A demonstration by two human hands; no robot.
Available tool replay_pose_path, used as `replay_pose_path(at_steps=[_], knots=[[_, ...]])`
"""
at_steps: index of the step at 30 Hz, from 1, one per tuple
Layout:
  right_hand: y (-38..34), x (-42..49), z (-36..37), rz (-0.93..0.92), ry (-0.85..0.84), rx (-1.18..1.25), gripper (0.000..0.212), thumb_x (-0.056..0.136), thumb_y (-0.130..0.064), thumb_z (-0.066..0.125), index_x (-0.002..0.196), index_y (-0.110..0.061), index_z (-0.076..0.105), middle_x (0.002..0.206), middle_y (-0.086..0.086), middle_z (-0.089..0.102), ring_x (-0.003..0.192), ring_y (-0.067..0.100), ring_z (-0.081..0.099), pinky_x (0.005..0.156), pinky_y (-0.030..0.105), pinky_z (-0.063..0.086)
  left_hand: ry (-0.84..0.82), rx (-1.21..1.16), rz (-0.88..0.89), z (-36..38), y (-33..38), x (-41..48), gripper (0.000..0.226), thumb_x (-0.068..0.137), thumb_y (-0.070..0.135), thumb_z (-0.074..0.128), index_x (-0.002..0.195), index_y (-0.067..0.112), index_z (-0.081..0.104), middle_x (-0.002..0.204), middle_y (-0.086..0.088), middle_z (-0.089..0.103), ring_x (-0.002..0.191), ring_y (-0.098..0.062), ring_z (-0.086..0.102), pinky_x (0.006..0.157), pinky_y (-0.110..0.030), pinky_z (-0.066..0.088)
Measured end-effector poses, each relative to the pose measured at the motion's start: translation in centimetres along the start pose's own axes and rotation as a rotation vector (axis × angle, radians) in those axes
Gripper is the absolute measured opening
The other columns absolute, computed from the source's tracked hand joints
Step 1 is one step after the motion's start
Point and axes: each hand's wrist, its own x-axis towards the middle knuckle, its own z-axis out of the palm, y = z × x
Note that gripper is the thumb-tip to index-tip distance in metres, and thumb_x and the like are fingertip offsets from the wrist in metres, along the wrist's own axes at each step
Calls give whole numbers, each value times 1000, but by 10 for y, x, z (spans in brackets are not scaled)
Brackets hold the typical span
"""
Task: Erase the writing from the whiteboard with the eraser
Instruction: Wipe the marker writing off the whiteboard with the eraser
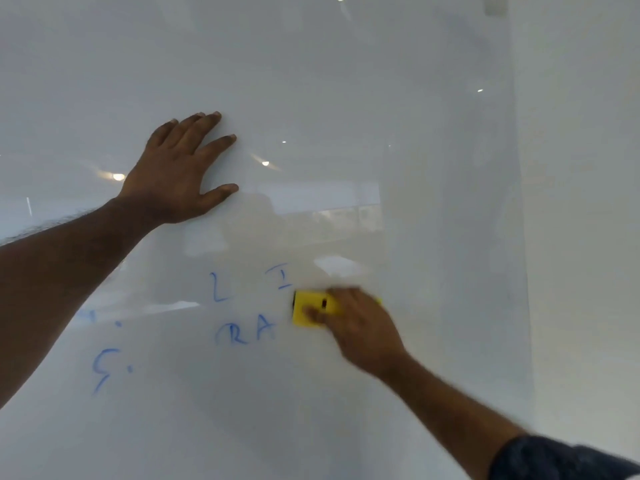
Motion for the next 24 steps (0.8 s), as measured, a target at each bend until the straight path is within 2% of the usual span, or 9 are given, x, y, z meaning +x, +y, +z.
replay_pose_path(at_steps=[3, 5, 6, 8, 12, 14, 19, 21, 24], knots=[[32, 53, -23, 228, 140, -52, 50, 78, -16, 72, 123, -36, 62, 115, 10, 60, 92, 33, 56, 64, 37, 54, 10, -8, -13, -4, -11, -4, 76, 86, 64, 43, 147, 18, 41, 161, -14, 28, 148, -35, 26, 120, -48, 14], [22, 57, -16, 369, 187, -4, 52, 78, -18, 70, 125, -37, 59, 116, 8, 56, 93, 30, 50, 66, 35, 52, 17, 10, -31, -6, -22, -9, 75, 86, 64, 43, 147, 19, 42, 161, -14, 28, 148, -34, 25, 120, -46, 12], [7, 48, -5, 353, 192, 24, 52, 80, -18, 69, 127, -36, 58, 117, 9, 56, 94, 31, 49, 71, 36, 51, 27, 13, -49, -8, -30, -12, 75, 86, 64, 43, 147, 20, 41, 161, -14, 28, 148, -34, 24, 119, -44, 11], [-29, 14, 21, 192, 126, 75, 49, 84, -16, 65, 128, -34, 58, 117, 12, 58, 96, 33, 52, 76, 39, 50, 31, 5, -83, -12, -40, -17, 76, 86, 64, 42, 147, 20, 39, 162, -14, 27, 149, -34, 23, 119, -46, 11], [-44, 4, 22, -31, -27, 71, 50, 79, -16, 68, 124, -39, 59, 115, 8, 61, 93, 30, 54, 71, 35, 48, -2, -12, -87, -16, -44, -23, 76, 87, 62, 41, 149, 18, 38, 163, -14, 24, 150, -35, 22, 121, -48, 11], [-33, 33, 12, -39, 13, 22, 52, 77, -13, 70, 122, -37, 61, 115, 10, 61, 93, 31, 53, 72, 35, 45, -9, -24, -90, -17, -43, -23, 76, 87, 61, 42, 149, 18, 38, 163, -15, 24, 150, -35, 21, 121, -48, 11], [-39, 80, 10, 159, 129, 89, 50, 78, -8, 70, 122, -31, 64, 116, 14, 58, 98, 35, 52, 82, 38, 48, -11, -34, -66, -18, -46, -26, 73, 88, 59, 44, 148, 18, 39, 163, -15, 25, 150, -34, 22, 121, -47, 12], [-66, 57, 27, 73, 86, 133, 48, 80, -6, 69, 123, -28, 65, 115, 18, 59, 98, 38, 54, 85, 42, 48, -16, -31, -65, -18, -51, -31, 73, 88, 59, 43, 148, 18, 39, 162, -14, 26, 150, -34, 23, 121, -47, 13], [-84, 35, 30, -71, -67, 145, 48, 80, -9, 68, 121, -34, 64, 113, 10, 61, 96, 32, 56, 81, 38, 49, -22, -35, -57, -20, -55, -38, 73, 88, 59, 43, 148, 17, 40, 162, -15, 26, 150, -34, 23, 121, -48, 14]])
